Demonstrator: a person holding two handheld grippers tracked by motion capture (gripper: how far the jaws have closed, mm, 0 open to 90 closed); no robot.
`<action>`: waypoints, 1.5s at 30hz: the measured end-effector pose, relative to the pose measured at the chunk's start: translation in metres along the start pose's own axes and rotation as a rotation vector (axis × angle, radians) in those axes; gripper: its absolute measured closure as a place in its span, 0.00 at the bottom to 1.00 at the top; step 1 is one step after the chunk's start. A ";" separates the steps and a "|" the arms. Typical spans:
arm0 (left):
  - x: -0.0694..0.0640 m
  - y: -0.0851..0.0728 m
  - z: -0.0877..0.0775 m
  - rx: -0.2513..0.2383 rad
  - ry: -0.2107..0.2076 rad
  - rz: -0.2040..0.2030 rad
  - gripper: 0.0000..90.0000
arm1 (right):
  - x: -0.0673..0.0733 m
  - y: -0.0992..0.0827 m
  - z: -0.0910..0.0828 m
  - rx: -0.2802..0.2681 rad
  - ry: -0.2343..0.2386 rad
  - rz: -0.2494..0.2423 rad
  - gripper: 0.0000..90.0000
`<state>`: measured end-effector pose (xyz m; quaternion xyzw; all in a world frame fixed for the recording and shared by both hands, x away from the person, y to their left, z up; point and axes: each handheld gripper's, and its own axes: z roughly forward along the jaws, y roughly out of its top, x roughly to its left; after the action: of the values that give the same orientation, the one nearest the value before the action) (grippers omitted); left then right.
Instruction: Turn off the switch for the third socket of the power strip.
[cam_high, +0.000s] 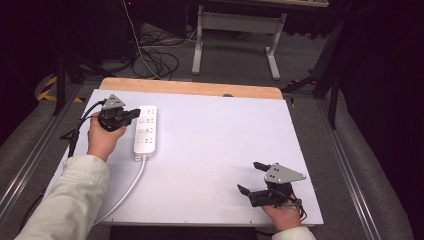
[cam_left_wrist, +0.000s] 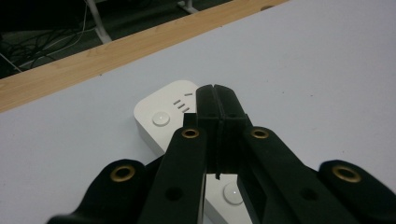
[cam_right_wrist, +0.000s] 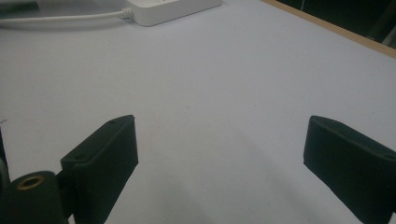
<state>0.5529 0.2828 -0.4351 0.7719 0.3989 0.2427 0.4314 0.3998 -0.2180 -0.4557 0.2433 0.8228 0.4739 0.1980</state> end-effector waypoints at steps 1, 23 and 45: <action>0.001 -0.001 0.001 0.000 -0.001 0.003 1.00 | 0.000 0.000 0.000 0.000 0.000 -0.001 0.12; 0.014 -0.017 0.022 0.060 -0.074 -0.017 1.00 | 0.000 0.000 -0.001 -0.003 0.007 -0.003 0.12; 0.012 -0.022 0.035 0.088 -0.010 -0.017 1.00 | 0.000 0.000 -0.002 -0.014 0.014 -0.008 0.12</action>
<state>0.5757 0.2830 -0.4716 0.7879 0.4137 0.2173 0.4010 0.3986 -0.2199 -0.4548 0.2351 0.8218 0.4807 0.1960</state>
